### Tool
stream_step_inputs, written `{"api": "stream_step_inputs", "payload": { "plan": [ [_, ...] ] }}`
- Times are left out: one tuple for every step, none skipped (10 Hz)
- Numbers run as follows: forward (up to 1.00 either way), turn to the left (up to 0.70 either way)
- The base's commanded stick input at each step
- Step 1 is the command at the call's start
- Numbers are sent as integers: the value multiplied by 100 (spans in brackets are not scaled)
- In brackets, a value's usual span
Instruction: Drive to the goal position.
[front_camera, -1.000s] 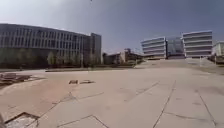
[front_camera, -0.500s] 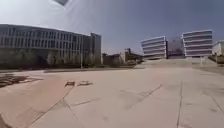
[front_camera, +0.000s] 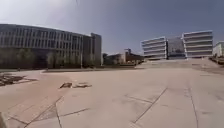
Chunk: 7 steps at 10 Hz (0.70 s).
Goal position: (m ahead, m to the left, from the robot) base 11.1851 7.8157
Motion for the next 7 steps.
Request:
{"api": "stream_step_inputs", "payload": {
  "plan": [
    [70, 0],
    [70, 0],
    [70, 0],
    [70, 0],
    [70, 0],
    [70, 0],
    [70, 0]
  ]
}}
